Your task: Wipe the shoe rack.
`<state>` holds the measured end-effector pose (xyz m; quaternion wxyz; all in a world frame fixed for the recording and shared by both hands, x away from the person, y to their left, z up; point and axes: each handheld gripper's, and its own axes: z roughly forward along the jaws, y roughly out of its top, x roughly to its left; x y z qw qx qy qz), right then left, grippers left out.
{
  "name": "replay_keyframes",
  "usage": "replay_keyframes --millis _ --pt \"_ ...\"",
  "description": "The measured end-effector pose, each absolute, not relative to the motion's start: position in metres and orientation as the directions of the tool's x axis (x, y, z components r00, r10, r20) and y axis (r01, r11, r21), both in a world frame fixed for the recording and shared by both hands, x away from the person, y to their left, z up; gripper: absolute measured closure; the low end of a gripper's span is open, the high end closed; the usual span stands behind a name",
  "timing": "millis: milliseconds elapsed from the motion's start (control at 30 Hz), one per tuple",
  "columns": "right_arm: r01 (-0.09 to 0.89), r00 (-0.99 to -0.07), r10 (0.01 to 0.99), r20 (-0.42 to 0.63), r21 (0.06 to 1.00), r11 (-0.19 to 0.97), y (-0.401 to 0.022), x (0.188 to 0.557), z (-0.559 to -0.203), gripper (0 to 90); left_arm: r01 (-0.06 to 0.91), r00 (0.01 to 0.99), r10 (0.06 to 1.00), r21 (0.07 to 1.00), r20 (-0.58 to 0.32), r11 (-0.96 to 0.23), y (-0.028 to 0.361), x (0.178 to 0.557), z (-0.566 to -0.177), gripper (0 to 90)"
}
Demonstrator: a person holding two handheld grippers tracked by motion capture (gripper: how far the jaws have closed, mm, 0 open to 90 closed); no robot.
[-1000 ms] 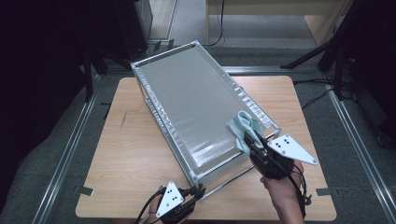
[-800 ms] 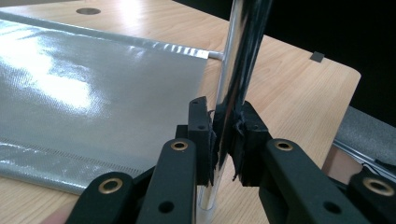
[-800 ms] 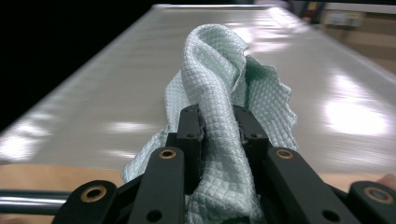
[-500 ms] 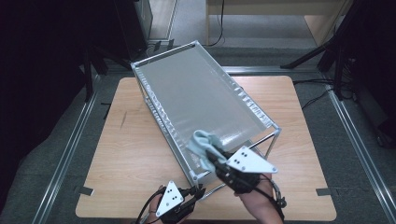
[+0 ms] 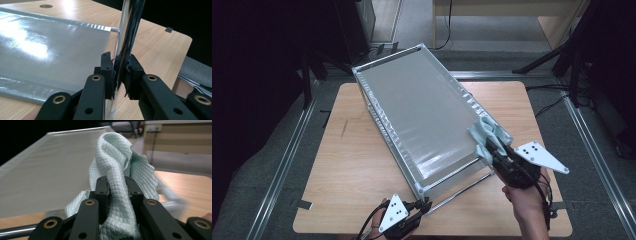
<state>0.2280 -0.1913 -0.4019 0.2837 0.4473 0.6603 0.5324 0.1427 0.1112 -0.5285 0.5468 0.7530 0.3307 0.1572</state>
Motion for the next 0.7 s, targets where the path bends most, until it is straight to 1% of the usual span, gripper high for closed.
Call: replay_keyframes --millis 33,67,100,133,167,233,267,300,367,400,467,533,567,600,667,700 --pt "0.294 -0.49 0.866 0.102 0.954 0.055 -0.176 0.223 -0.403 76.2 0.325 0.734 0.668 0.928 -0.126 -0.183 0.111 0.143 -0.529 80.2" --pt "0.294 -0.49 0.866 0.102 0.954 0.055 -0.176 0.223 -0.403 76.2 0.324 0.736 0.666 0.928 -0.125 -0.184 0.112 0.143 -0.529 80.2" --pt "0.28 -0.543 0.837 0.072 0.955 0.099 -0.155 0.217 -0.405 76.1 0.325 0.738 0.663 0.928 -0.127 -0.184 0.112 0.144 -0.529 80.1" --pt "0.28 -0.562 0.824 0.072 0.954 0.108 -0.147 0.214 -0.405 76.1 0.325 0.738 0.663 0.928 -0.127 -0.184 0.112 0.144 -0.529 80.1" --pt "0.28 -0.562 0.824 0.072 0.954 0.108 -0.147 0.214 -0.405 76.1 0.326 0.736 0.665 0.928 -0.129 -0.181 0.112 0.143 -0.529 80.1" --pt "0.274 -0.635 0.769 0.078 0.953 0.13 -0.124 0.204 -0.407 75.9 0.328 0.734 0.666 0.928 -0.132 -0.177 0.112 0.143 -0.529 80.0" --pt "0.263 -0.69 0.72 0.073 0.952 0.156 -0.108 0.195 -0.407 75.6 0.327 0.734 0.666 0.928 -0.132 -0.177 0.112 0.143 -0.529 80.0" --pt "0.263 -0.69 0.72 0.073 0.952 0.156 -0.108 0.195 -0.407 75.6 0.328 0.734 0.666 0.928 -0.134 -0.175 0.112 0.143 -0.529 80.0" --pt "0.255 -0.73 0.68 0.073 0.952 0.171 -0.1 0.189 -0.406 75.6 0.329 0.734 0.665 0.928 -0.135 -0.175 0.112 0.143 -0.529 80.0" --pt "0.249 -0.735 0.675 0.063 0.951 0.182 -0.099 0.188 -0.405 75.6 0.33 0.734 0.666 0.928 -0.135 -0.175 0.112 0.143 -0.529 80.0" --pt "0.247 -0.733 0.677 0.059 0.951 0.184 -0.103 0.189 -0.405 75.6 0.328 0.736 0.664 0.927 -0.133 -0.179 0.112 0.144 -0.529 79.9" --pt "0.251 -0.698 0.714 0.054 0.952 0.173 -0.115 0.195 -0.405 75.6 0.328 0.737 0.663 0.927 -0.131 -0.182 0.112 0.144 -0.529 79.9" --pt "0.257 -0.654 0.755 0.052 0.954 0.157 -0.128 0.201 -0.405 75.7 0.326 0.739 0.661 0.927 -0.129 -0.184 0.112 0.144 -0.529 79.9" --pt "0.257 -0.654 0.755 0.052 0.954 0.157 -0.128 0.201 -0.405 75.7 0.326 0.739 0.661 0.927 -0.129 -0.184 0.112 0.144 -0.529 80.0" --pt "0.259 -0.578 0.815 0.043 0.957 0.133 -0.149 0.209 -0.404 75.7 0.325 0.741 0.66 0.927 -0.127 -0.186 0.112 0.144 -0.529 79.9" --pt "0.273 -0.517 0.853 0.078 0.959 0.077 -0.171 0.215 -0.403 75.8 0.325 0.74 0.66 0.927 -0.126 -0.187 0.112 0.144 -0.529 79.9"
